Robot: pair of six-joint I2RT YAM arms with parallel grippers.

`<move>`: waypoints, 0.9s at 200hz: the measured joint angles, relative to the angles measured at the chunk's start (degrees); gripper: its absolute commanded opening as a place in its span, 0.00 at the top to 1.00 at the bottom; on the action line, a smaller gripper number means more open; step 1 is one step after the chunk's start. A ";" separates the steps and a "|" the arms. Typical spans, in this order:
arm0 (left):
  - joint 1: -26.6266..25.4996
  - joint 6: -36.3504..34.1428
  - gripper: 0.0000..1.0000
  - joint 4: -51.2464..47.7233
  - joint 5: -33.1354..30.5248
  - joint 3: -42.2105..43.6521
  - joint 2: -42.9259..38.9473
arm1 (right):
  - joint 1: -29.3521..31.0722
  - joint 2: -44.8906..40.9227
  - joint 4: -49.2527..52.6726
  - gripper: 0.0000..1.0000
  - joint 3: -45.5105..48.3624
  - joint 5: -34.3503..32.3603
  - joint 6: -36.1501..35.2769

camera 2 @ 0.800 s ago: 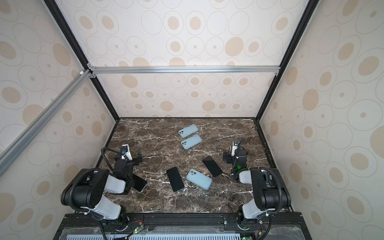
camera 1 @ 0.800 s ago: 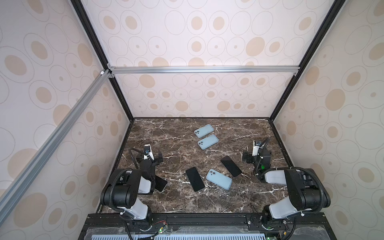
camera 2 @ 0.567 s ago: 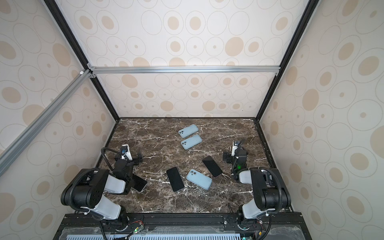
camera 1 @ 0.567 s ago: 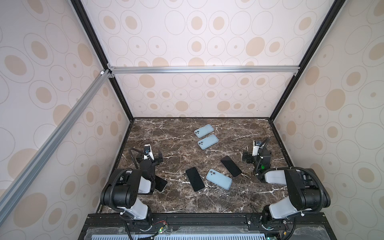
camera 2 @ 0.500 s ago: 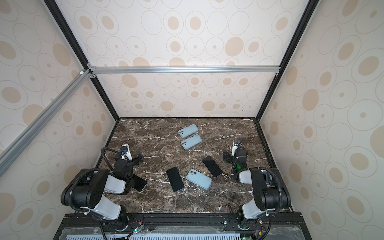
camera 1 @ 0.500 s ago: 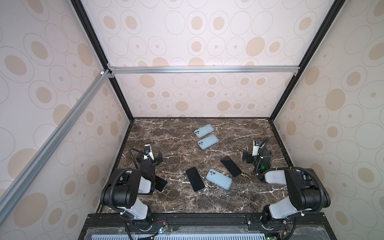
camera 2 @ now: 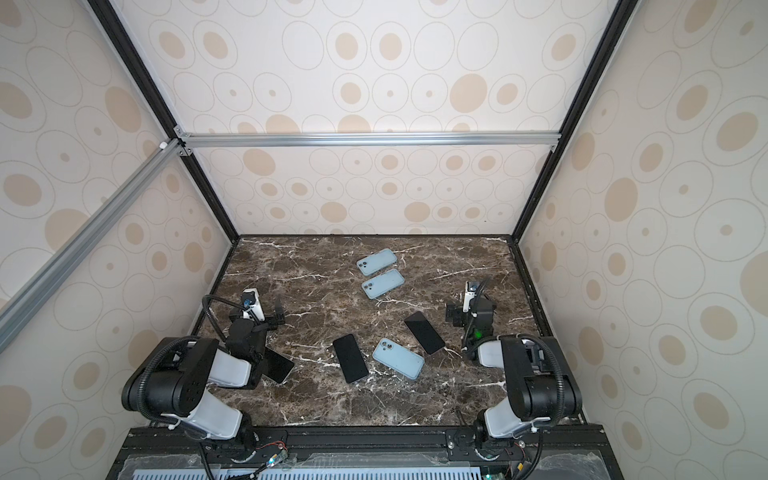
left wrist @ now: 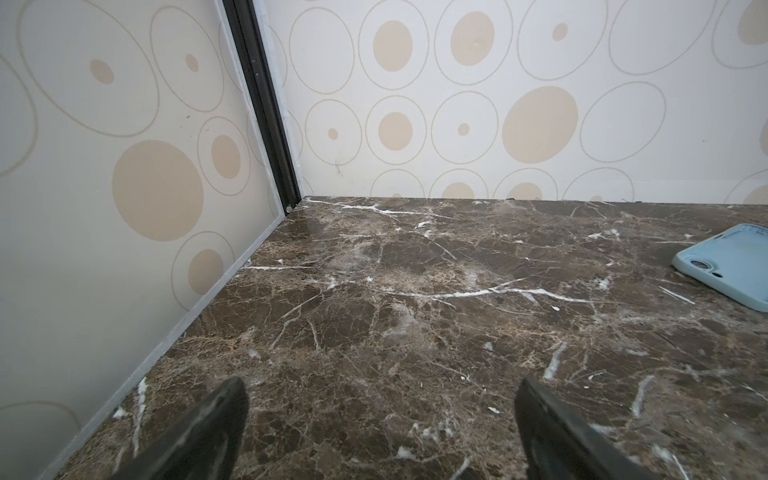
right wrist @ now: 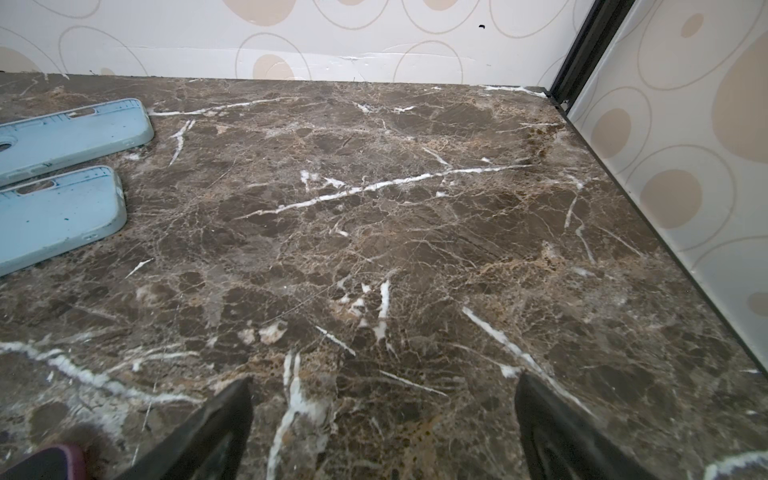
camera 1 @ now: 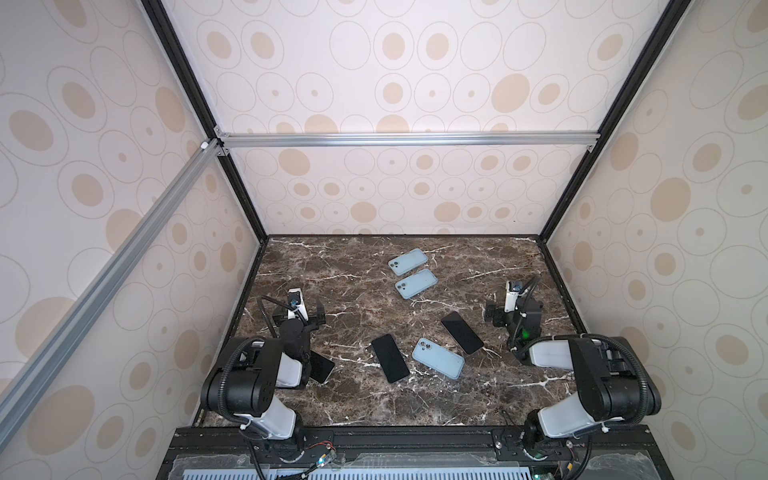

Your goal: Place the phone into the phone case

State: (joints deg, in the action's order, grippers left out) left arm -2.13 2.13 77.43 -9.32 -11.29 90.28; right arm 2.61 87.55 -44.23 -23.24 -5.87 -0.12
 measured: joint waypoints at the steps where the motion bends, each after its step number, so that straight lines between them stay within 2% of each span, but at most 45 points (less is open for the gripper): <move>1: 0.00 0.00 0.01 0.00 0.00 0.00 0.00 | 0.00 0.00 0.00 0.00 0.00 0.00 0.02; 131: 0.00 0.00 0.01 0.00 0.00 0.00 0.00 | 0.00 0.00 0.00 0.00 0.00 -0.17 0.02; 146: 0.00 0.15 0.09 0.00 0.07 0.00 0.00 | 0.00 0.00 -0.07 0.00 0.00 -0.24 0.02; 163: 0.02 -0.07 0.13 -0.28 0.44 -0.02 -0.22 | 0.00 -0.48 0.94 0.00 -0.24 -0.85 0.09; 180: 0.00 -0.35 0.14 -5.38 1.09 -0.50 -4.28 | 0.00 -4.48 7.56 0.01 -1.95 -1.25 0.09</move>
State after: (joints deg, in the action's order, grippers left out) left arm -2.13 1.78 72.05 -8.23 -11.79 86.00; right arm 2.61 83.07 -36.67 -25.19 -7.11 -0.03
